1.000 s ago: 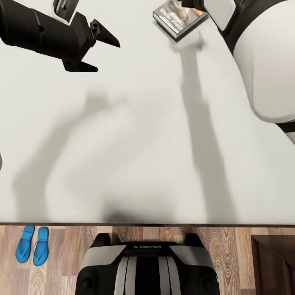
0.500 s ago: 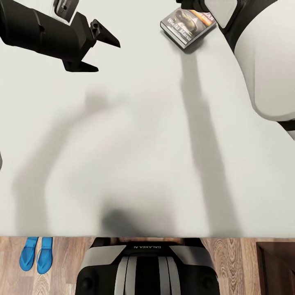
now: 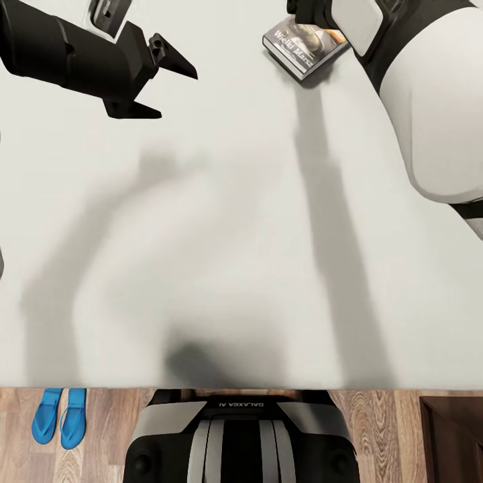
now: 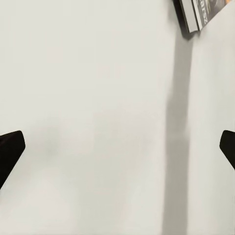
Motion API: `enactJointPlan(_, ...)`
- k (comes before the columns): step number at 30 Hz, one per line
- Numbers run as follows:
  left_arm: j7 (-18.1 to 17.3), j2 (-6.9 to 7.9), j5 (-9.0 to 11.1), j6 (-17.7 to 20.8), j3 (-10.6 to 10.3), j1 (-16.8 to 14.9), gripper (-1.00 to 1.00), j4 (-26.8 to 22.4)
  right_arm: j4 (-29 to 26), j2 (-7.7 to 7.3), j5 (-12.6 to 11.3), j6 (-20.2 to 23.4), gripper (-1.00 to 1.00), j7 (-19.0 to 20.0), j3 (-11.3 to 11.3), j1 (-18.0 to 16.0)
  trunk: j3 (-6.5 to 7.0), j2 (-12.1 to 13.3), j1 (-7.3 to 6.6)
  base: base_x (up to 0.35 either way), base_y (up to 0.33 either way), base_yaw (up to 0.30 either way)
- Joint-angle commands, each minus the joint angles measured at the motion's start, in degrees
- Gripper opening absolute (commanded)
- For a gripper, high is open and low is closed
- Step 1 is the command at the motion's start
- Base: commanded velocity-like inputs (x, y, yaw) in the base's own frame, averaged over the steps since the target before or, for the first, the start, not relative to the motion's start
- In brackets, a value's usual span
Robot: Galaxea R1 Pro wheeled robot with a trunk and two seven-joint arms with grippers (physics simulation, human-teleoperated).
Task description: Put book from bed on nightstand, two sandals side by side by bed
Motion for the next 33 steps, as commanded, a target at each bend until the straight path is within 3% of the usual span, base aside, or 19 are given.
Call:
enactJointPlan(1,0.4,0.03,0.3,0.5,0.0,-0.1,1.0,0.0,-0.1,0.06,0.3,0.3,1.0,-0.1,-0.5,0.0,-0.02,0.0,0.0,0.077,0.0,0.0)
enactJointPlan(33,0.4,0.5,0.3,0.3,-0.1,0.4,1.0,0.0,4.9,0.06,0.1,2.3,1.0,-0.2,-0.9,0.0,-0.02,0.0,0.0,0.02,0.0,0.0)
